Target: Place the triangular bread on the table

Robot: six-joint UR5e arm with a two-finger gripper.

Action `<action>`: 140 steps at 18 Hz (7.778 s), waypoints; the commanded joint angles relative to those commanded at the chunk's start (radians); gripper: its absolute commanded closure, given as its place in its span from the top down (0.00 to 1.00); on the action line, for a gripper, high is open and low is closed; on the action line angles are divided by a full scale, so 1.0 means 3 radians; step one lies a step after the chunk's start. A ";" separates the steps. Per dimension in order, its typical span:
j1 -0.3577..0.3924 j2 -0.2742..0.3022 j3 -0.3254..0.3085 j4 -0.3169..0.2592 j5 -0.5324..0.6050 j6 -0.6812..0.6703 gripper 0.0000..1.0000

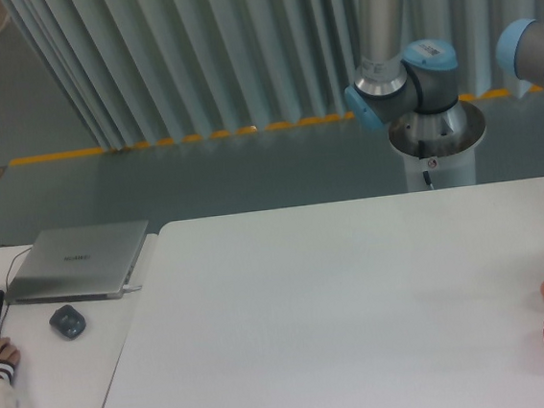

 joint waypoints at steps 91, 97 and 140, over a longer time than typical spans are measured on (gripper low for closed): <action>0.0471 0.0143 -0.0107 -0.0297 -0.0302 -0.1507 0.00; -0.0086 0.0199 -0.0189 -0.0281 -0.0286 -0.2137 0.00; -0.0394 0.0015 0.0005 0.0138 0.0067 -0.0732 1.00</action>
